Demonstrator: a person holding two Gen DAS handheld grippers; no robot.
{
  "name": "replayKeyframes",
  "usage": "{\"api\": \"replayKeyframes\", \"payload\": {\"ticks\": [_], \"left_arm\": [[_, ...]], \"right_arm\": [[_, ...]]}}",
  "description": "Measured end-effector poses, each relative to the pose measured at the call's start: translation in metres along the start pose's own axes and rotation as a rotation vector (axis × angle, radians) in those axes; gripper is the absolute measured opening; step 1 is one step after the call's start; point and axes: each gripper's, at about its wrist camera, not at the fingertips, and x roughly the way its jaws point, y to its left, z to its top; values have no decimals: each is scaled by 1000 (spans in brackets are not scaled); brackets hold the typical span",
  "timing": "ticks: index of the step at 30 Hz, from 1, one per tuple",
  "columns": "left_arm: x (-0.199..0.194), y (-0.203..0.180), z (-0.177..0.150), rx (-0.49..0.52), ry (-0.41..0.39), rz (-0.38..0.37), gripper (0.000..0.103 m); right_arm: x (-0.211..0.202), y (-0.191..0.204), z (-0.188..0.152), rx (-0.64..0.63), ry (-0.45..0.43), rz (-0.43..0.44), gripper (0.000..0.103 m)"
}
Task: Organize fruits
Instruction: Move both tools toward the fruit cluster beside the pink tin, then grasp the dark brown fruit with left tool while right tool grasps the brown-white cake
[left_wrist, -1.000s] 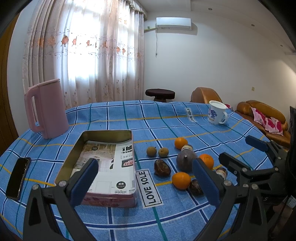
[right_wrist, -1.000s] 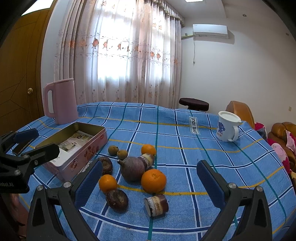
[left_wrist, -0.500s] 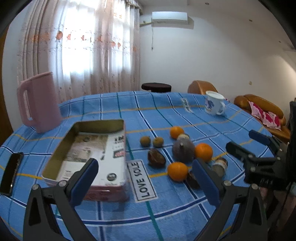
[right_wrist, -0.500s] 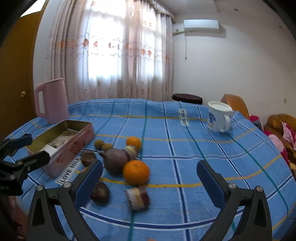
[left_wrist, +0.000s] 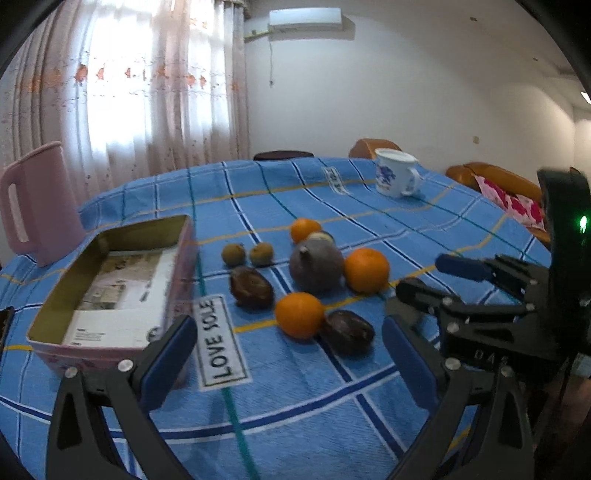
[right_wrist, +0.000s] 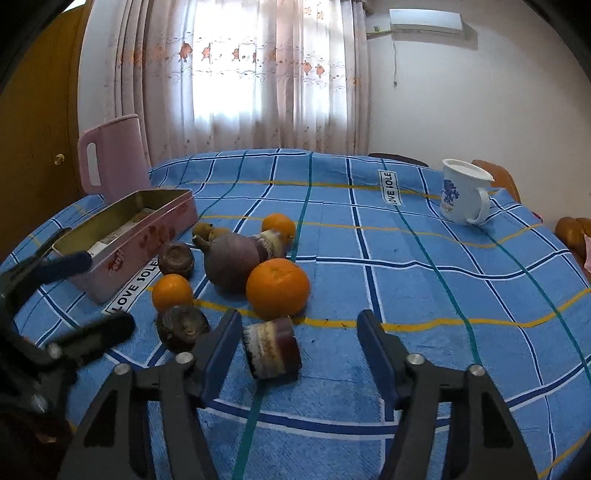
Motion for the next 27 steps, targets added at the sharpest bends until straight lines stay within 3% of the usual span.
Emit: {"api": "replayKeyframes", "payload": {"ticks": [8,10,13,15,18,21,27], "left_arm": [[11,-1,-5,-70,80,-63,84],[15,-2,-6,-72,103,-81,78],[21,-5,-7,-79,122,-99,74],[24,-11,-6,-74,140,-123,69],[27,-22,-5,-57,159,-144,68],[31,-28,-3,-41,158,-134,67],[33,-39,4,-9,150,-125,55]], "right_arm": [[5,5,-7,-4,38,113,50],[11,6,-8,-15,60,95,35],[11,1,-9,8,63,128,35],[10,-4,-10,27,55,125,35],[6,-8,-10,32,30,91,35],[5,-15,-10,59,18,93,35],[6,-15,-10,60,9,100,35]]}}
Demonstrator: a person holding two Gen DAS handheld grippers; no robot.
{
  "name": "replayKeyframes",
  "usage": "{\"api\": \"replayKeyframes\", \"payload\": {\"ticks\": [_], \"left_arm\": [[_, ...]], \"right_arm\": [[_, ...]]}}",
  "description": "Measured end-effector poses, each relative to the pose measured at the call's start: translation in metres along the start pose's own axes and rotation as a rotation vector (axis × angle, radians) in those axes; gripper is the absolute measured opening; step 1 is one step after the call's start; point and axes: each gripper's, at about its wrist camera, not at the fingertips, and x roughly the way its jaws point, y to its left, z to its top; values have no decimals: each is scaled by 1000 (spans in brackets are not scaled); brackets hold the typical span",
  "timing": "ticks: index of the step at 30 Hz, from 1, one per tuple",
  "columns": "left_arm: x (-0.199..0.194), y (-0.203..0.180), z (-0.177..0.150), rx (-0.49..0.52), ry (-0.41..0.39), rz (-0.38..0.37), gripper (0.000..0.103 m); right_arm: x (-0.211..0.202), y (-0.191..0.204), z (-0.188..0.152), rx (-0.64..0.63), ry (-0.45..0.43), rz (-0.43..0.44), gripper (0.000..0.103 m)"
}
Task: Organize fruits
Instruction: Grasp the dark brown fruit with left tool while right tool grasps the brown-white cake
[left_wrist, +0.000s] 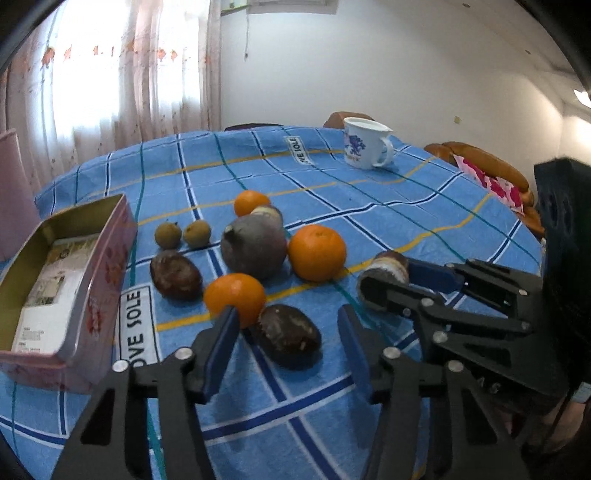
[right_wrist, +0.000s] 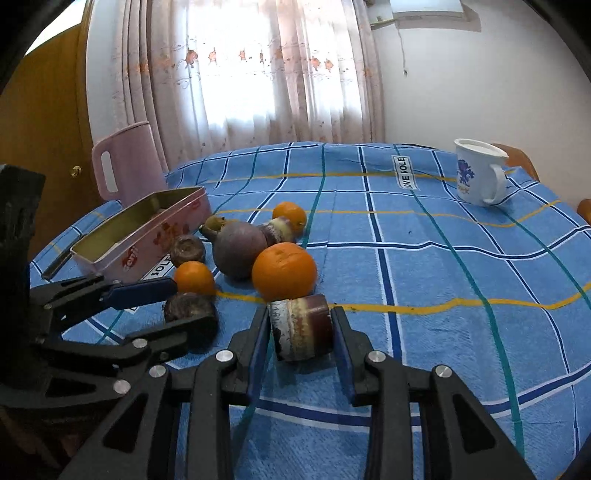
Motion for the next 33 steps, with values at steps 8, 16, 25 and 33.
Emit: {"api": "replayKeyframes", "payload": {"ticks": [8,16,25,33], "left_arm": [[7,5,-6,-22,49,-21,48],[10,14,-6,-65,47,-85,38],[-7,23,-7,-71,-12,-64,38],[-24,30,-4,-49,-78,-14,38]], "right_arm": [[-2,-1,-1,15,-15,0,35],[-2,-1,-1,5,-19,10,35],[-9,9,-1,-27,-56,3,35],[-13,26,5,-69,-84,12,35]]}}
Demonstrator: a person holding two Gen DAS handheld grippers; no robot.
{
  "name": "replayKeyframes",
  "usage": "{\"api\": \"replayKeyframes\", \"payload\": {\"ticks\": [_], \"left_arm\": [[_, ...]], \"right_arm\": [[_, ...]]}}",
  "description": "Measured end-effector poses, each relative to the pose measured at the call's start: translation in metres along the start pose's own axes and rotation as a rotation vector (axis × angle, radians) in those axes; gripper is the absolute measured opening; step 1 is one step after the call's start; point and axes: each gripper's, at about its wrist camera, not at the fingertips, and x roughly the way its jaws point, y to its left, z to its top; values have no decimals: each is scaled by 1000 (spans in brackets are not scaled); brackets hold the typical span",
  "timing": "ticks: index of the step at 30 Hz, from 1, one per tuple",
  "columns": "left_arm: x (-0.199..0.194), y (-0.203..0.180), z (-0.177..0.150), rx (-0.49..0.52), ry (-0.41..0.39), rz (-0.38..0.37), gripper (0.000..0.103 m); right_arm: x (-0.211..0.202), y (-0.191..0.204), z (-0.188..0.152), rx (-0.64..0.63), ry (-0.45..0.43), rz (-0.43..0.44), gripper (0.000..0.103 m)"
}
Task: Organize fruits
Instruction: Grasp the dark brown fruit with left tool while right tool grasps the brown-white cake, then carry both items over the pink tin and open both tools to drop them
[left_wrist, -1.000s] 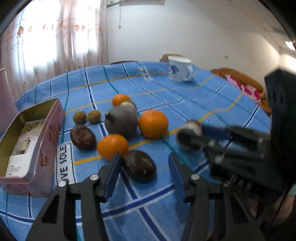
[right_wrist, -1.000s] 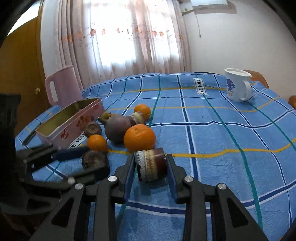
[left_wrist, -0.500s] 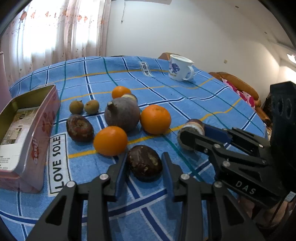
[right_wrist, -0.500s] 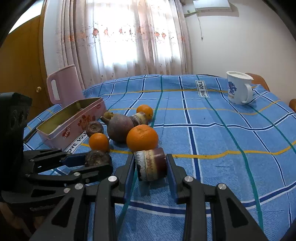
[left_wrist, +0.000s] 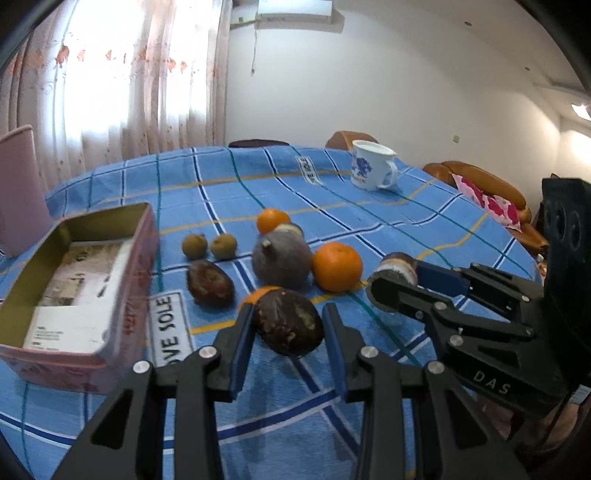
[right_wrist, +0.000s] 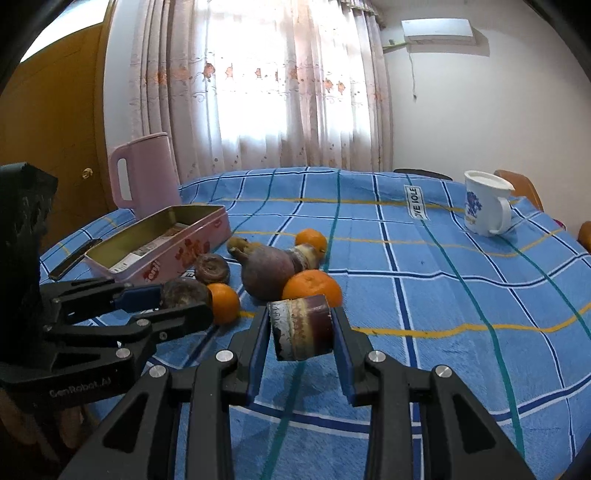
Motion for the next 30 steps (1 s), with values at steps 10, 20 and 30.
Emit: {"api": "replayKeyframes", "payload": {"ticks": [10,20,30], "left_arm": [[-17,25,8,-20,-45,66,38],[-28,61,13,-58,-64,126,38],[-37,109,27,-96,-93,213,38]], "right_arm": [[5,21,22,-40,-12,66,35],[18,52,61,-108,-43,125,35],[43,86,104,-168,-55,180,35]]}}
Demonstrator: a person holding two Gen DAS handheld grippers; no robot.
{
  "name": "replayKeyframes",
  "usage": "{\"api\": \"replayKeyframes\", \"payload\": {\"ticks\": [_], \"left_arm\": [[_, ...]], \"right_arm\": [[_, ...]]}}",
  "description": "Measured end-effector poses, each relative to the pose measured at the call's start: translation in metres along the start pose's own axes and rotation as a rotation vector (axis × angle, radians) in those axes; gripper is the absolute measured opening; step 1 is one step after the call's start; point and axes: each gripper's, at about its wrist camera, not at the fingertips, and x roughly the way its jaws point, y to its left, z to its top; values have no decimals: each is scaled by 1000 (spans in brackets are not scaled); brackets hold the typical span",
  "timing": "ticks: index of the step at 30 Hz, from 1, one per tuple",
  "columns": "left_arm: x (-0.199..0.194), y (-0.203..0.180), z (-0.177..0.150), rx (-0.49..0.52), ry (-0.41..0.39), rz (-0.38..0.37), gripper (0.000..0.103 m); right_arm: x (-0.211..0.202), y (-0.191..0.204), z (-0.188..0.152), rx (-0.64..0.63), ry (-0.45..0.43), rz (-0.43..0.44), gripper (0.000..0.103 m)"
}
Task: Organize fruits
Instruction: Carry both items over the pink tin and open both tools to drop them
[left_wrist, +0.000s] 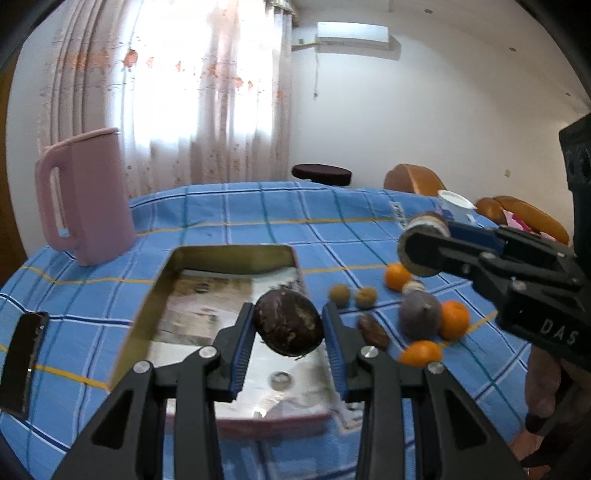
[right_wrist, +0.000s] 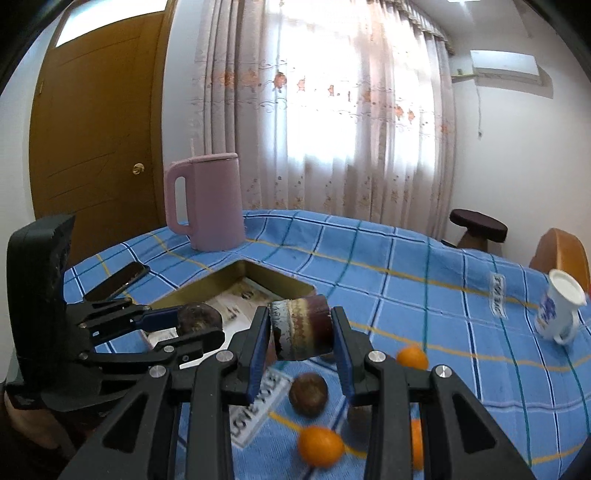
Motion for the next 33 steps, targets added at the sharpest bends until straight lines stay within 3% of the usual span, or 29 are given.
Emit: {"api": "replayKeyframes", "payload": {"ticks": [8,19,33], "left_arm": [[9,34,8,-18,15,71,38],[28,60,13,-29,64,125,38],[35,66,10,-40,88,130,38]], "right_arm": [[33,21,23,-41,13,34,35],[81,38,26,-49,74,50,35],[78,45,14,-69,86,62,35]]}}
